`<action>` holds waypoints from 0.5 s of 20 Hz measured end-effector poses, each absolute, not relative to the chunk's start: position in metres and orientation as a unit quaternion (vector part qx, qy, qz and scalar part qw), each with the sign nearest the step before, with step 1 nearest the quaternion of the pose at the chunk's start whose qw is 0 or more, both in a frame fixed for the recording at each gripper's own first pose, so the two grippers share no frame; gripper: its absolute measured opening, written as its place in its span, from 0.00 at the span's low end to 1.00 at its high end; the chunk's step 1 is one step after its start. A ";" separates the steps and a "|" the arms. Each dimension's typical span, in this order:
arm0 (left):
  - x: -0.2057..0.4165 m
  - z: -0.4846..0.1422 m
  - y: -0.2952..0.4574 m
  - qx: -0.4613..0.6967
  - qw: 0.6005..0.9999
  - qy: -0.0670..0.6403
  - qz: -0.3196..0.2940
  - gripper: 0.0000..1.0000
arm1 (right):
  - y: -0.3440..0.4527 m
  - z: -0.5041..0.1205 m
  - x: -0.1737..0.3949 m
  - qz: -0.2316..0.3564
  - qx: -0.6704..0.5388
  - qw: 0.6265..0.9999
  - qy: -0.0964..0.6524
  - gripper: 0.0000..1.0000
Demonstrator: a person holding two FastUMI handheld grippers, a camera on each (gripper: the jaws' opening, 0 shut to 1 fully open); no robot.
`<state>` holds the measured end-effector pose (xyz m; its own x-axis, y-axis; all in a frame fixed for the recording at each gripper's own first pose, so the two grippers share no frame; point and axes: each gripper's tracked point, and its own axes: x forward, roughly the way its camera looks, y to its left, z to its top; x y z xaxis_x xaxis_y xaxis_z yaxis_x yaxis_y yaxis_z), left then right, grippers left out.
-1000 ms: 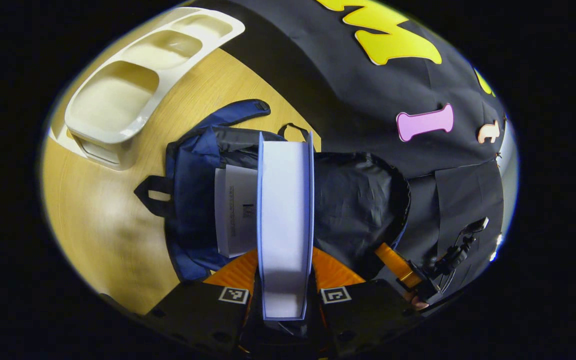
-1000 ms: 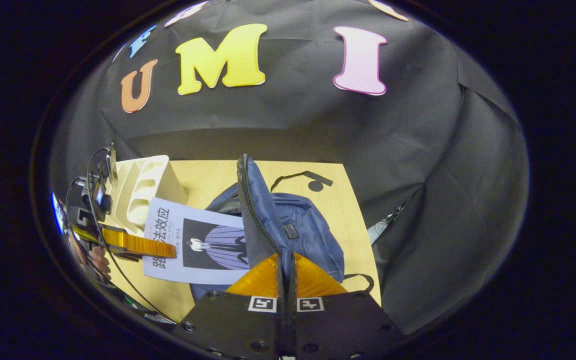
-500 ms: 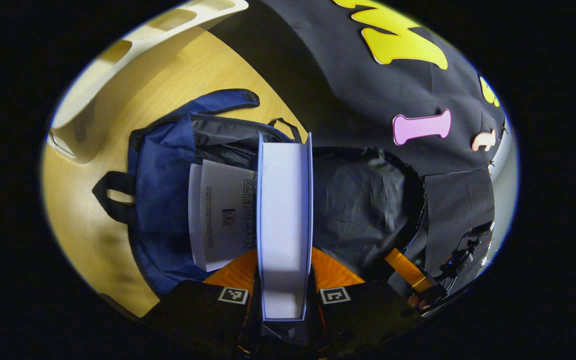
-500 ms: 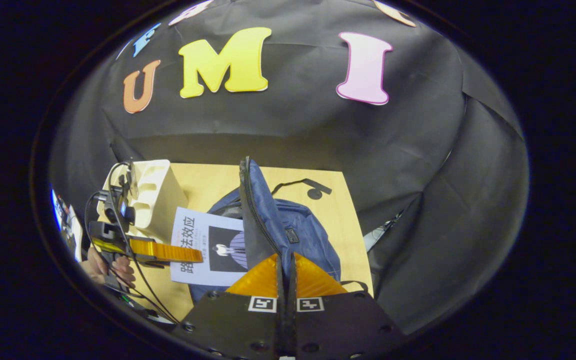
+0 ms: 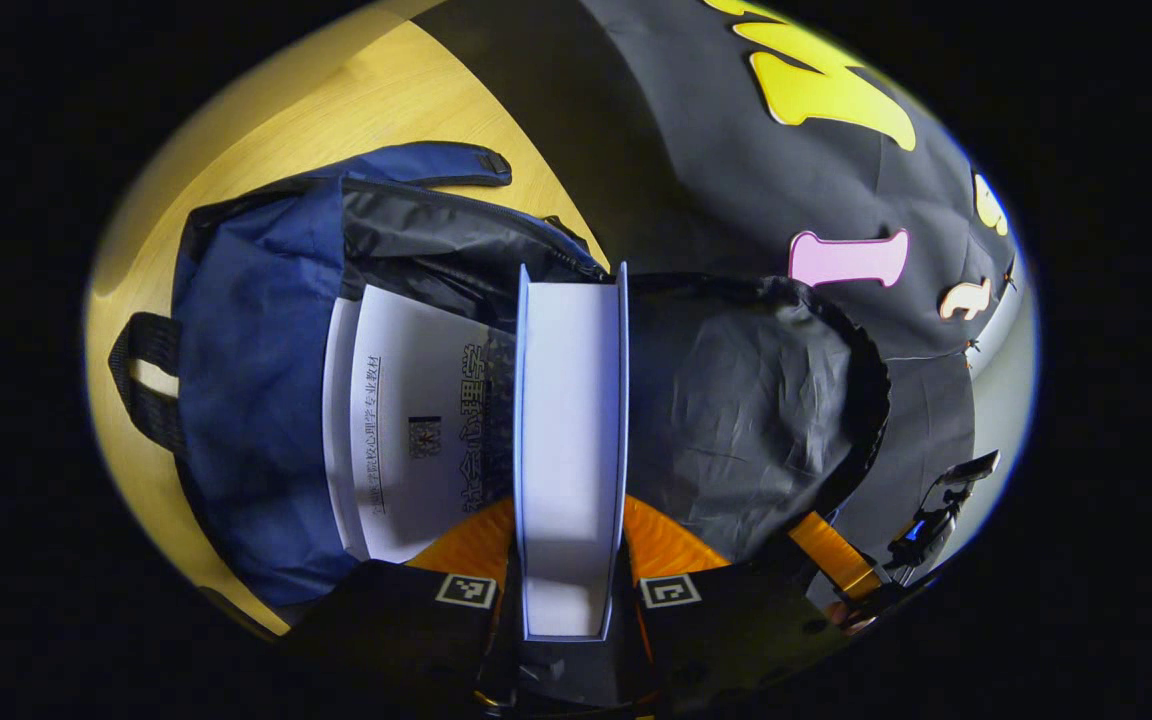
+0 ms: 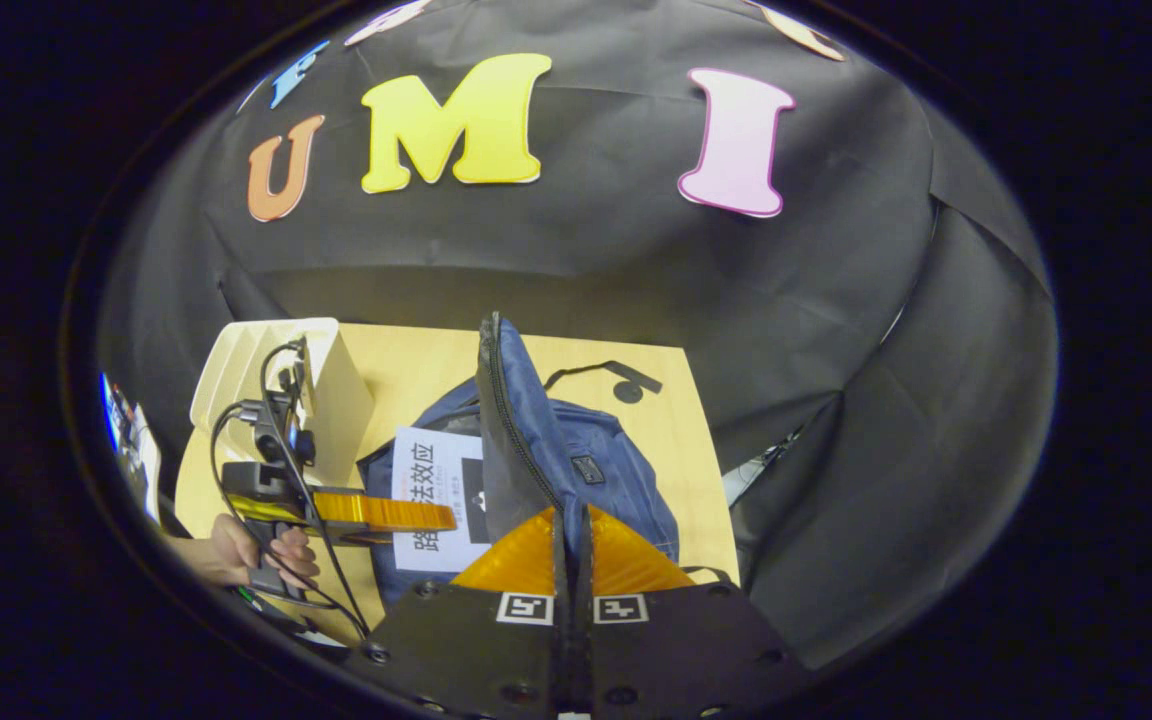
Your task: Open the schoolbag, grab two books from the bookshelf and put them into the schoolbag.
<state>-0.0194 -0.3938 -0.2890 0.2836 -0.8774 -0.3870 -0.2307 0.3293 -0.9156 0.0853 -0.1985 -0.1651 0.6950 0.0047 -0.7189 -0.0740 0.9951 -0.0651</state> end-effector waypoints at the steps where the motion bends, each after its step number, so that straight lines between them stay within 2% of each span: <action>1: -0.019 -0.290 -0.396 -0.517 0.611 0.538 -0.265 0.38 | -0.197 -0.165 0.086 0.021 -0.044 0.919 0.390 0.00; 6: -0.016 -0.297 -0.402 -0.523 0.596 0.545 -0.273 0.39 | -0.195 -0.166 0.086 0.020 -0.046 0.918 0.393 0.00; 7: -0.016 -0.298 -0.402 -0.523 0.595 0.545 -0.275 0.46 | -0.194 -0.166 0.087 0.020 -0.047 0.918 0.393 0.00; 9: -0.015 -0.301 -0.405 -0.522 0.593 0.547 -0.276 0.47 | -0.194 -0.167 0.087 0.019 -0.049 0.918 0.393 0.00; 10: -0.014 -0.302 -0.406 -0.520 0.596 0.547 -0.274 0.41 | -0.194 -0.167 0.086 0.018 -0.048 0.918 0.394 0.00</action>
